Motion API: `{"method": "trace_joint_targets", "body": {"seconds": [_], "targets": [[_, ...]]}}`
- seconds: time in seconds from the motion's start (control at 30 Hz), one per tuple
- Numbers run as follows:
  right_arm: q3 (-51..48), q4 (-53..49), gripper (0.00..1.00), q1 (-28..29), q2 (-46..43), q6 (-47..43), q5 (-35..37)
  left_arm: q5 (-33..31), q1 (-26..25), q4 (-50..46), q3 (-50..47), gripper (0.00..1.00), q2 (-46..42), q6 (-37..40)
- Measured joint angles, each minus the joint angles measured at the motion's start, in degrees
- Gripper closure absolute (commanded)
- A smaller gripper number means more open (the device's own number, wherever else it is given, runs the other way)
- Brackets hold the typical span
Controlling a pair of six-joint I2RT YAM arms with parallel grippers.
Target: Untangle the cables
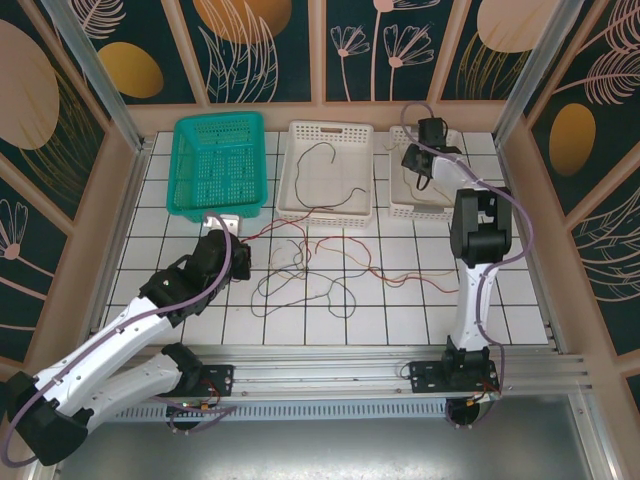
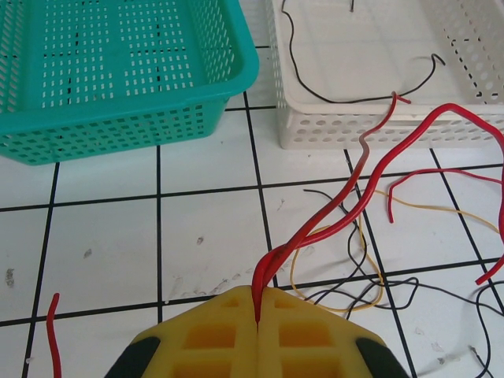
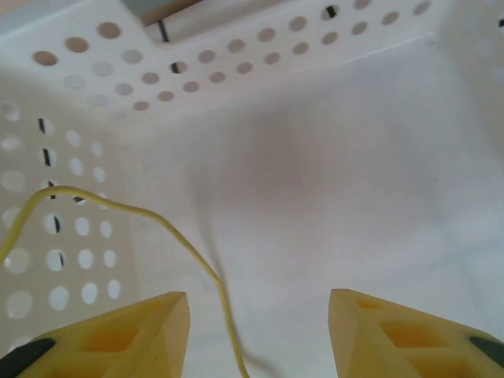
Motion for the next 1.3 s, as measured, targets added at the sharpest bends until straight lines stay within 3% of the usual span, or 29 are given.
{"method": "trace_joint_targets", "body": {"seconds": [0.33, 0.77, 1.3], "targets": [[1.57, 2.32, 0.5, 1.38, 2.99, -2.71, -0.37, 0.0, 0.0, 0.0, 0.0, 1.0, 1.07, 0.04], [17.97, -1.81, 0.51, 3.3, 14.03, -4.5, 4.68, 0.0, 0.02, 0.02, 0.0, 1.0, 1.81, 0.44], [16.83, -2.25, 0.54, 0.17, 15.37, -3.85, 4.57, 0.0, 0.0, 0.02, 0.0, 1.0, 2.36, 0.48]]}}
